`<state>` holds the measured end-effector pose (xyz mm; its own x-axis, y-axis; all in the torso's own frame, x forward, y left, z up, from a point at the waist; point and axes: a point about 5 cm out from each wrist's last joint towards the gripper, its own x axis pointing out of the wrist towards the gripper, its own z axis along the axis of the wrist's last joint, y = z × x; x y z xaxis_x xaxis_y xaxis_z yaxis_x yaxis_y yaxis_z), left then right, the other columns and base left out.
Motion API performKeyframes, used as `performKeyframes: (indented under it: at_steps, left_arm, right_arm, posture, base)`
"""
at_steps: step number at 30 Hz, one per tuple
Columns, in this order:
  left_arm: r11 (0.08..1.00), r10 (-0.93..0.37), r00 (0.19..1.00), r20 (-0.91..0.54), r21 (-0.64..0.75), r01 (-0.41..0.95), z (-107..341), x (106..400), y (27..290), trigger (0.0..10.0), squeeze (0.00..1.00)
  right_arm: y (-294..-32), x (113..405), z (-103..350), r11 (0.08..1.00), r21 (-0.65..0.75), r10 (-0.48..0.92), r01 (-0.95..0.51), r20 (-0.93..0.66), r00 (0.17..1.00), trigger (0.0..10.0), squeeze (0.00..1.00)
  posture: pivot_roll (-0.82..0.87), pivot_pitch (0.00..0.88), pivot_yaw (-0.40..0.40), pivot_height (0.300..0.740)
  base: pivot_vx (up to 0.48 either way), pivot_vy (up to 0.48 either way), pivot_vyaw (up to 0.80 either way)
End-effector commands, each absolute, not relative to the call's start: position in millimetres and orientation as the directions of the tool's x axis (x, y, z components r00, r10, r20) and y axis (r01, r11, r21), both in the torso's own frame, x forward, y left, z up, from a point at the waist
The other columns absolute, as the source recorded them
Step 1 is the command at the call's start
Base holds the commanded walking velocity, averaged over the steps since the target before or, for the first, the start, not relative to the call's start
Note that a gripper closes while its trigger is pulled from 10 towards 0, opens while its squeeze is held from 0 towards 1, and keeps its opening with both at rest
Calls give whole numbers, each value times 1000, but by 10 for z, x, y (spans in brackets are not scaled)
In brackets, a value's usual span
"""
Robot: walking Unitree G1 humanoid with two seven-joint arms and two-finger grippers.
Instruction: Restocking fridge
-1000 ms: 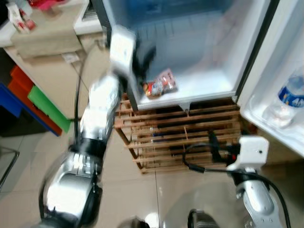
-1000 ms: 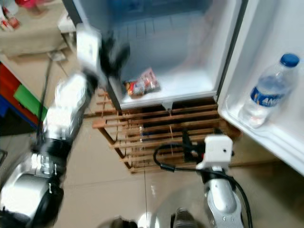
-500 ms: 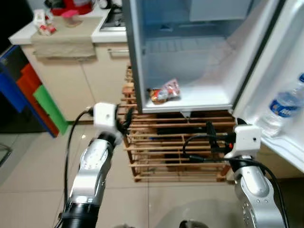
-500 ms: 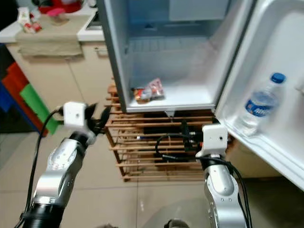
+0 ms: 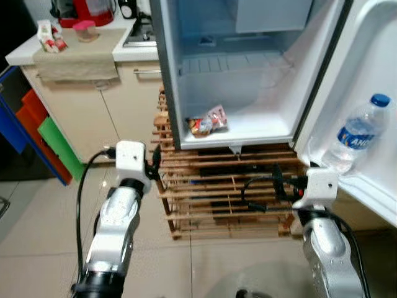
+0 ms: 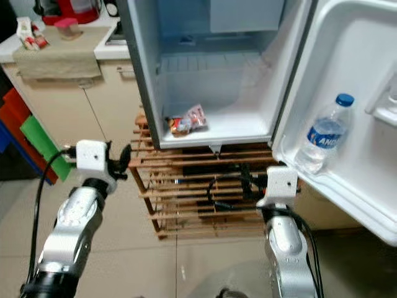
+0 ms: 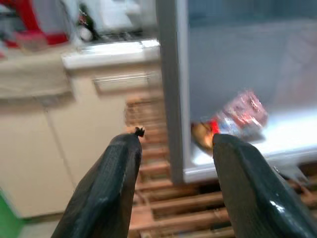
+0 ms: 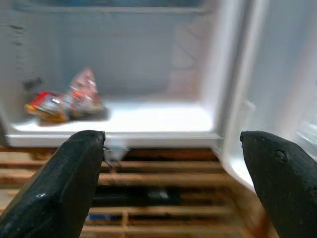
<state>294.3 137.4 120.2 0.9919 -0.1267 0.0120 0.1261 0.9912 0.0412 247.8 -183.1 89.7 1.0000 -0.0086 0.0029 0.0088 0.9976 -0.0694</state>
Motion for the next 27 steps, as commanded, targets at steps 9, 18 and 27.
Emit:
performKeyframes:
  at_steps: [9, 18, 27]
  left_arm:
    - [996, -67, 997, 27, 58, 65, 1282, 2948, 1492, 10000, 0]
    - [993, -115, 991, 62, 37, 113, 1370, 2936, 1403, 10000, 0]
    - [976, -162, 987, -20, 141, 163, 1345, 3080, 1311, 10000, 0]
  right_arm:
    - [-1786, 2513, 884, 998, -62, 24, -22, 17, 1000, 10000, 0]
    - [-1745, 2531, 854, 997, -54, 57, -57, 2, 998, 10000, 0]
    - [-1743, 2563, 815, 998, -41, 47, -48, -19, 999, 10000, 0]
  posture:
    - [-57, 0, 61, 740]
    - [-58, 0, 68, 740]
    - [-56, 0, 69, 740]
  base:
    - [305, 370, 0]
    - [280, 391, 0]
    - [247, 212, 0]
